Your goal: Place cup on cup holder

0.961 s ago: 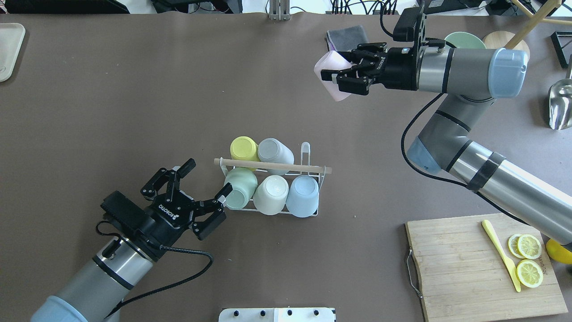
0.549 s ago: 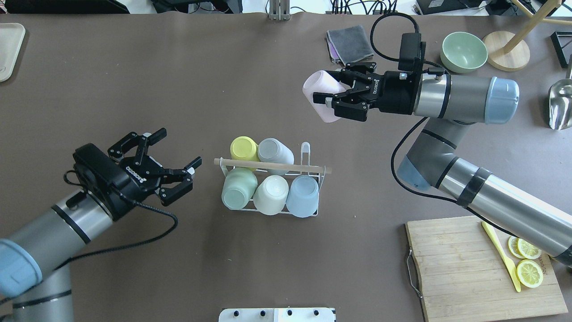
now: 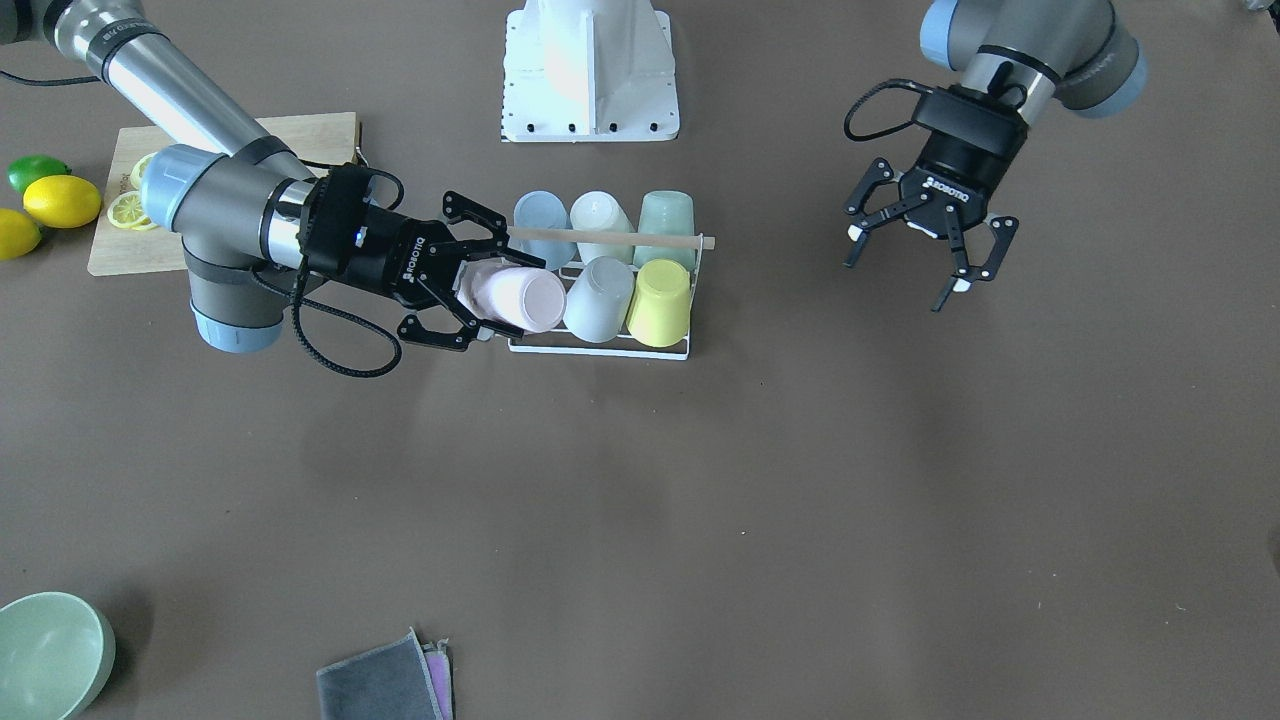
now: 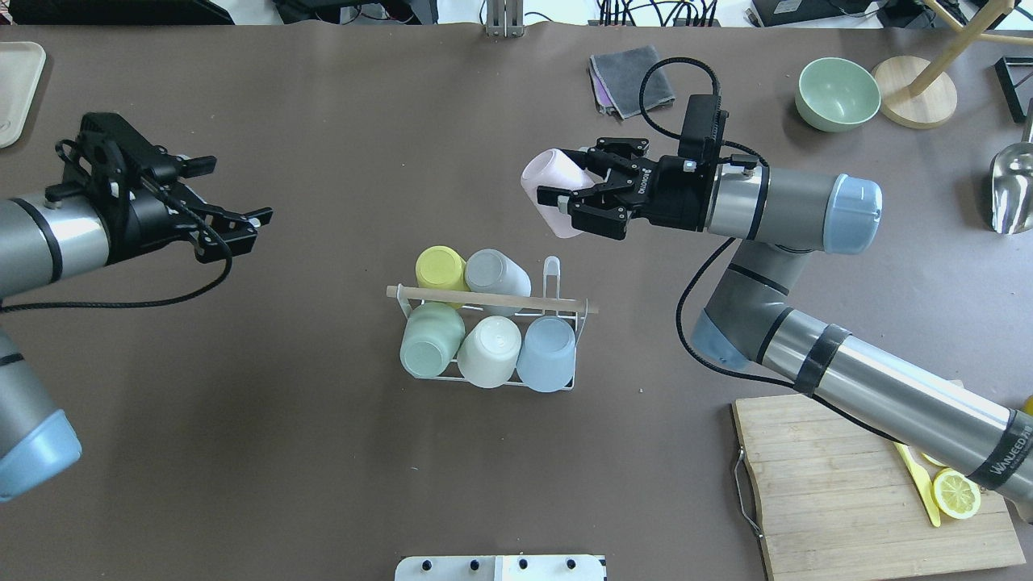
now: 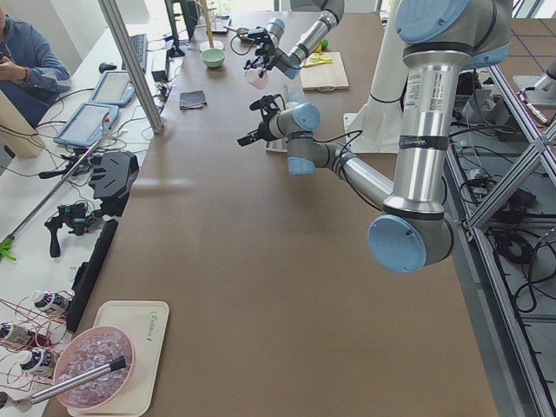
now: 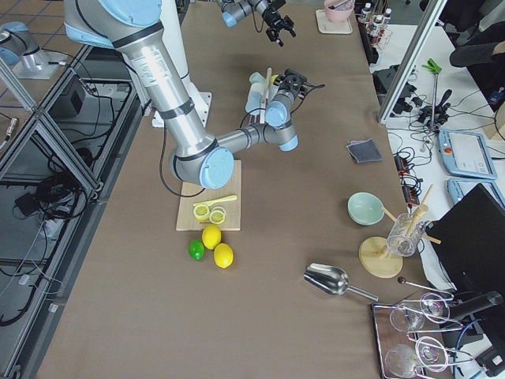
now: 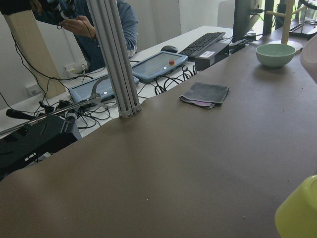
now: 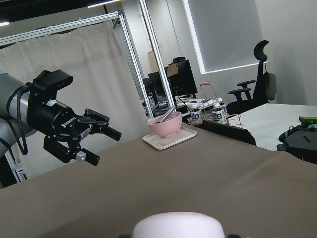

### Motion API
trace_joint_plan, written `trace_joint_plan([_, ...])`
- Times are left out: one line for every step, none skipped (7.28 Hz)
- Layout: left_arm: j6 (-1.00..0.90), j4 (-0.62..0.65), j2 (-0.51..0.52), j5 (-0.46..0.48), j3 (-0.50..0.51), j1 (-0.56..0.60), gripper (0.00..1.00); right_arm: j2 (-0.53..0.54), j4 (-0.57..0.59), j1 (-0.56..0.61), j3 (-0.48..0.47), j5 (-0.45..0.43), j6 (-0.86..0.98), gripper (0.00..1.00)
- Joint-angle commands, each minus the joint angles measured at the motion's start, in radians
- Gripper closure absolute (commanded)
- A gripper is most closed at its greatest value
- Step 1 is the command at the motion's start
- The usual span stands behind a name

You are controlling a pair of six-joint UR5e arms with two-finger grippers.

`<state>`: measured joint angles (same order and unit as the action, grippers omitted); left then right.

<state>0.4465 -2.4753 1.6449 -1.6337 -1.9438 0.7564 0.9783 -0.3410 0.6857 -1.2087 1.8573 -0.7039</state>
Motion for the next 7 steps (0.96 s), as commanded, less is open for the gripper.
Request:
trace_joint_plan([0.038,0.234,-0.005,-0.252,0.029,0.194,0.01,-0.01,-0.001,-0.023,0.02,-0.015,0.001,1.0])
trace_joint_plan([0.046,0.369,-0.002,-0.396,0.04,0.298,0.01,-0.01,0.002,-0.037,0.02,-0.01,0.0,1.0])
trace_joint_plan([0.044,0.456,-0.004,-0.476,0.084,0.372,0.01,-0.01,0.002,-0.047,0.018,-0.009,0.001,1.0])
trace_joint_plan([0.035,0.563,-0.004,-0.606,0.126,0.467,0.01,-0.01,-0.003,-0.06,0.018,-0.004,0.004,1.0])
trace_joint_plan([0.032,0.619,-0.005,-0.714,0.2,0.565,0.01,-0.01,-0.003,-0.063,0.017,0.002,0.001,1.0])
trace_joint_plan([0.034,0.625,-0.004,-0.771,0.306,0.669,0.01,-0.012,-0.003,-0.063,0.014,0.02,-0.005,1.0])
trace_joint_plan([0.032,0.732,0.009,-0.852,0.392,0.749,0.01,-0.01,-0.004,-0.061,0.011,0.04,-0.006,1.0])
